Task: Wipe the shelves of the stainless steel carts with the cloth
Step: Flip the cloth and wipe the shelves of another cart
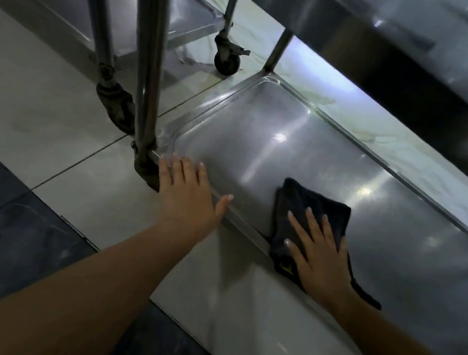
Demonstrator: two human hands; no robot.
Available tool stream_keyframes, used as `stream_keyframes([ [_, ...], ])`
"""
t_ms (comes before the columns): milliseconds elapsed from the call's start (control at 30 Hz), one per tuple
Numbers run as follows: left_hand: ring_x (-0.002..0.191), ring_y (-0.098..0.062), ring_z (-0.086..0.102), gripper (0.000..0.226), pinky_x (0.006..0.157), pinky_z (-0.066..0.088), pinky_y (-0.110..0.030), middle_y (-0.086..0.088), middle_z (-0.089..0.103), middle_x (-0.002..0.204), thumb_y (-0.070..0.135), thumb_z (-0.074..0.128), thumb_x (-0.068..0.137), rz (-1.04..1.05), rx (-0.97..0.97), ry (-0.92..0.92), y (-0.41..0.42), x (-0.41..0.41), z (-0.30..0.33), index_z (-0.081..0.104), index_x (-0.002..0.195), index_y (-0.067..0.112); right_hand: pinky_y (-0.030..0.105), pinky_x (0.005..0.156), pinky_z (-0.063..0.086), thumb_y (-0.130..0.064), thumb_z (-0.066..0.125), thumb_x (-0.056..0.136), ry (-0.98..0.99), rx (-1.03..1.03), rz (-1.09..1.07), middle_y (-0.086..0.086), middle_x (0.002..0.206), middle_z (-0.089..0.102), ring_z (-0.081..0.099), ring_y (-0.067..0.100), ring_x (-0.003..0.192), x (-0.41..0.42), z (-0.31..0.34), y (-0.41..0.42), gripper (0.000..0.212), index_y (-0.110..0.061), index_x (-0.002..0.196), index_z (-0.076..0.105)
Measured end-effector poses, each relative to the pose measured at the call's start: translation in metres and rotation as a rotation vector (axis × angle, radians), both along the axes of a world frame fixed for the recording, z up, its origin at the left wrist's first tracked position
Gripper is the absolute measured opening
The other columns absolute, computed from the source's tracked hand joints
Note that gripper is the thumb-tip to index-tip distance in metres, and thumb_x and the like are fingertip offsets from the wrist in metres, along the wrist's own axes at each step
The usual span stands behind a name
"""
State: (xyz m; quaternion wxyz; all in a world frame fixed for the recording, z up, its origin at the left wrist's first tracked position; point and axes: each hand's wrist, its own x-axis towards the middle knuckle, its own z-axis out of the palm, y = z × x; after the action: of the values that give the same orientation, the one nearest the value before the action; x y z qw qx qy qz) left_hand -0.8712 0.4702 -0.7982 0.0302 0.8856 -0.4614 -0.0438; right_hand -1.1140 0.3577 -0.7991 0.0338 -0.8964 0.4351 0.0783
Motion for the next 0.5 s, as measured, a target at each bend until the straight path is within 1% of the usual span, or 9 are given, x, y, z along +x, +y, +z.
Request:
stream_keyframes([
  [67, 0.146, -0.036, 0.013, 0.087, 0.115, -0.003, -0.058, -0.022, 0.02, 0.156, 0.067, 0.0, 0.089, -0.073, 0.006, -0.015, -0.009, -0.012, 0.001, 0.017, 0.152, 0.009, 0.056, 0.118, -0.003, -0.077, -0.006, 0.081, -0.004, 0.004, -0.113, -0.012, 0.159, -0.016, -0.018, 0.017, 0.146, -0.03, 0.001, 0.012, 0.065, -0.055, 0.141, -0.011],
  [133, 0.147, -0.035, 0.01, 0.082, 0.117, 0.003, -0.056, -0.02, 0.016, 0.158, 0.066, 0.008, 0.092, -0.182, -0.006, 0.023, -0.021, -0.029, -0.001, 0.016, 0.152, 0.01, 0.056, 0.117, -0.006, -0.081, -0.007, 0.076, -0.019, 0.018, -0.162, -0.011, 0.158, -0.018, -0.021, 0.017, 0.146, -0.048, 0.004, 0.02, 0.072, -0.053, 0.143, -0.01],
  [167, 0.147, -0.034, 0.008, 0.08, 0.117, 0.004, -0.055, -0.019, 0.013, 0.159, 0.066, 0.011, 0.093, -0.23, -0.01, 0.06, -0.028, -0.038, -0.003, 0.016, 0.152, 0.012, 0.056, 0.117, -0.008, -0.084, -0.011, 0.072, -0.015, 0.026, -0.167, -0.011, 0.157, -0.02, -0.022, 0.017, 0.145, -0.053, 0.006, 0.023, 0.076, -0.053, 0.141, -0.013],
  [233, 0.147, -0.032, 0.004, 0.078, 0.118, 0.004, -0.054, -0.016, 0.01, 0.16, 0.066, 0.013, 0.093, -0.327, -0.005, 0.105, -0.042, -0.054, -0.008, 0.016, 0.152, 0.015, 0.055, 0.116, -0.01, -0.09, -0.017, 0.062, 0.039, 0.031, -0.145, -0.01, 0.155, -0.029, -0.027, 0.019, 0.144, -0.058, 0.008, 0.025, 0.082, -0.055, 0.136, -0.025],
  [267, 0.147, -0.032, 0.003, 0.079, 0.118, 0.004, -0.054, -0.015, 0.01, 0.16, 0.067, 0.012, 0.092, -0.376, -0.003, 0.099, -0.048, -0.061, -0.01, 0.016, 0.152, 0.016, 0.055, 0.114, -0.011, -0.092, -0.017, 0.058, 0.068, 0.032, -0.128, -0.01, 0.153, -0.033, -0.03, 0.019, 0.143, -0.058, 0.008, 0.025, 0.085, -0.055, 0.133, -0.031],
  [333, 0.147, -0.032, 0.006, 0.081, 0.118, 0.006, -0.052, -0.015, 0.013, 0.159, 0.068, 0.008, 0.091, -0.433, -0.023, 0.063, -0.052, -0.067, -0.015, 0.019, 0.151, 0.015, 0.056, 0.113, -0.012, -0.096, -0.013, 0.054, 0.107, 0.036, -0.092, -0.008, 0.149, -0.039, -0.033, 0.022, 0.141, -0.058, 0.009, 0.023, 0.092, -0.053, 0.13, -0.039],
  [400, 0.147, -0.032, 0.008, 0.085, 0.118, 0.007, -0.051, -0.015, 0.017, 0.159, 0.068, 0.001, 0.088, -0.434, -0.048, 0.03, -0.051, -0.067, -0.018, 0.021, 0.151, 0.015, 0.057, 0.112, -0.012, -0.098, -0.004, 0.056, 0.136, 0.036, -0.041, -0.007, 0.149, -0.041, -0.035, 0.024, 0.14, -0.059, 0.008, 0.02, 0.096, -0.051, 0.132, -0.04],
  [433, 0.147, -0.032, 0.008, 0.088, 0.118, 0.006, -0.05, -0.016, 0.016, 0.159, 0.068, -0.004, 0.085, -0.44, -0.046, 0.018, -0.049, -0.066, -0.019, 0.019, 0.152, 0.016, 0.058, 0.112, -0.013, -0.096, 0.001, 0.061, 0.15, 0.041, -0.007, -0.006, 0.149, -0.042, -0.035, 0.026, 0.14, -0.06, 0.007, 0.019, 0.094, -0.051, 0.133, -0.039],
  [500, 0.148, -0.03, 0.003, 0.089, 0.119, 0.002, -0.049, -0.015, 0.011, 0.16, 0.067, -0.009, 0.083, -0.447, -0.015, 0.04, -0.043, -0.066, -0.017, 0.013, 0.153, 0.016, 0.062, 0.111, -0.01, -0.086, 0.013, 0.076, 0.182, 0.056, 0.082, -0.003, 0.15, -0.041, -0.033, 0.029, 0.141, -0.058, 0.005, 0.021, 0.085, -0.05, 0.135, -0.037],
])
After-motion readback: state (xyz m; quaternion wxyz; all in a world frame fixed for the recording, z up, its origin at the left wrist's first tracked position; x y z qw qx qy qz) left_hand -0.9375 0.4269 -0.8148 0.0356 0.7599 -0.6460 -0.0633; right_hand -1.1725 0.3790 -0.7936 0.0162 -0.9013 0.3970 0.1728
